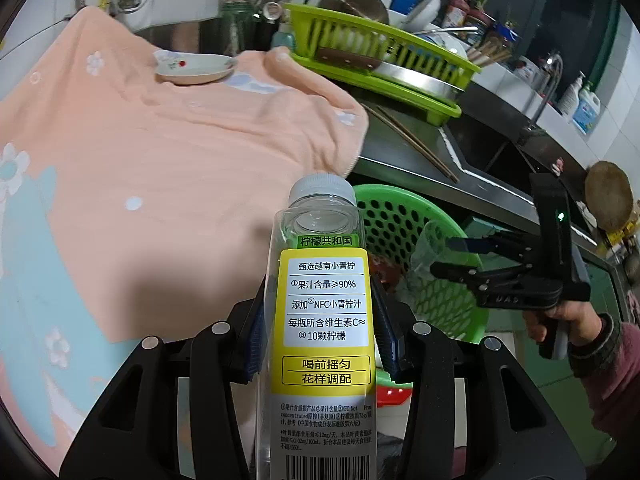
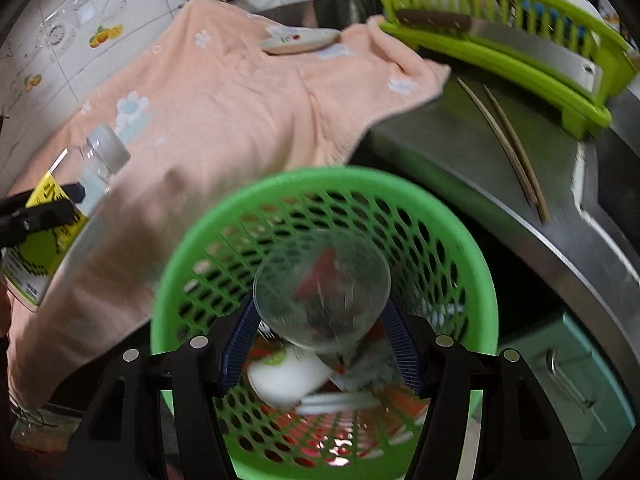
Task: Collect trash
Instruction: 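Carry both items to the green basket while the right tool drops the clear cup in, then open the left tool over the green basket to drop the juice bottle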
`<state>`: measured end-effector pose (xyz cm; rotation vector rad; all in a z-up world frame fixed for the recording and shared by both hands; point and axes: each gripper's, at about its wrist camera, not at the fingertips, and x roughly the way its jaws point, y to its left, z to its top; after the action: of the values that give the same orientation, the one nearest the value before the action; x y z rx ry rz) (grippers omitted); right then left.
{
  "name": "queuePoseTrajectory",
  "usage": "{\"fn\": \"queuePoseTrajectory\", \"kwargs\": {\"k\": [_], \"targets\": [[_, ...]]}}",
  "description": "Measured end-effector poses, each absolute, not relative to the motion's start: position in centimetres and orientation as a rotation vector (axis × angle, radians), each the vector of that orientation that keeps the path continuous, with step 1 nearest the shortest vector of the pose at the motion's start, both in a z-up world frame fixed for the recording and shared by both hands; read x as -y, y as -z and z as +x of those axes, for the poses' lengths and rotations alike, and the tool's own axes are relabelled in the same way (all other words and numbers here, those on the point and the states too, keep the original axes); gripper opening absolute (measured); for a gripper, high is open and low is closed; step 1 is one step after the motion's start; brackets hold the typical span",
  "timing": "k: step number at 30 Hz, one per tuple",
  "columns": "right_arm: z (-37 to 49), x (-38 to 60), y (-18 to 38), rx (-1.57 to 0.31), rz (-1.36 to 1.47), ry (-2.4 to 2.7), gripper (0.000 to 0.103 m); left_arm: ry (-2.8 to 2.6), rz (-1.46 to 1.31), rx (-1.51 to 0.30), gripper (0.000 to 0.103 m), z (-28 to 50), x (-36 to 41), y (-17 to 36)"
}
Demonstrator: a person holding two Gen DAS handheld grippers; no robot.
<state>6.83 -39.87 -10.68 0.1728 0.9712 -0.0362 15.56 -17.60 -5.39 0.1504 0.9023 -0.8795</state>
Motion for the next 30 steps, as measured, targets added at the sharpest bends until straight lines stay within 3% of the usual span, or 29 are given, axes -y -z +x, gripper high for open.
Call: {"fn": "queuePoseTrajectory", "kwargs": {"k": [30], "targets": [[1.9,42.5,10.4,-0.892,0.276,0.093,0.078,0.989,0.208,-0.933,0.045,12.9,28.4,9.6]]}}
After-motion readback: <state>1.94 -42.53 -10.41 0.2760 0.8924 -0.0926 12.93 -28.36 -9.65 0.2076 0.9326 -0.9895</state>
